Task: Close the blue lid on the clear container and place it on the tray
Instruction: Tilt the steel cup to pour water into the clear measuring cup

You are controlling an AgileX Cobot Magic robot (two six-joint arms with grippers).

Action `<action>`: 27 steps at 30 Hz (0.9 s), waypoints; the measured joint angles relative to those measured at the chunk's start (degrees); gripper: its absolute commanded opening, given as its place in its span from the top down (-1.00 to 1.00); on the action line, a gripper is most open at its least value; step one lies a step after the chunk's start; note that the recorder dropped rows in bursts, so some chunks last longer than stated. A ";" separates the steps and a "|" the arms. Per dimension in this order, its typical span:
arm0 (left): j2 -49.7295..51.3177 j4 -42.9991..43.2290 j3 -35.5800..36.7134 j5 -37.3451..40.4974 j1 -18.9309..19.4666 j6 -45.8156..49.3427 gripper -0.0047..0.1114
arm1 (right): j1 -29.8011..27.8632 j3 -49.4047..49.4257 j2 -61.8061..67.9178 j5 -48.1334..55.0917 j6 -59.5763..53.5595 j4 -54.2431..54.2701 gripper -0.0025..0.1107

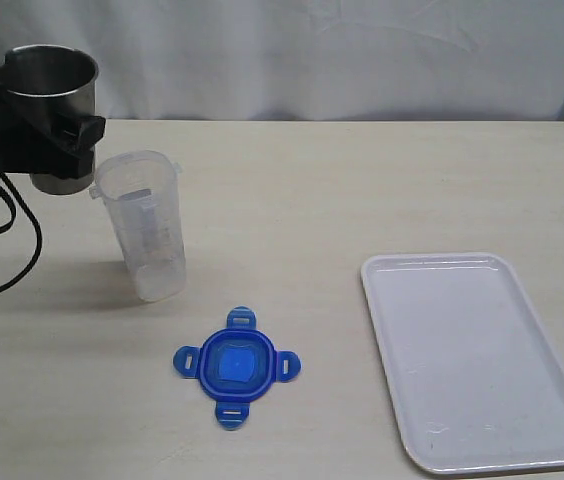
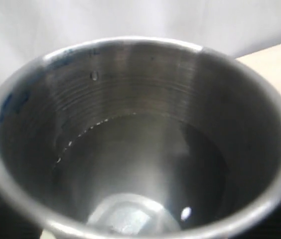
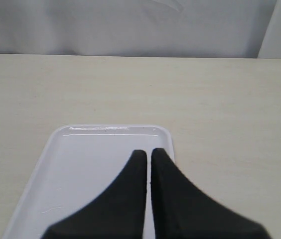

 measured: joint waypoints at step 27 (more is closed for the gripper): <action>0.00 4.01 0.00 0.44 0.00 15.05 0.92 | 0.00 0.00 0.00 0.00 0.00 0.00 0.89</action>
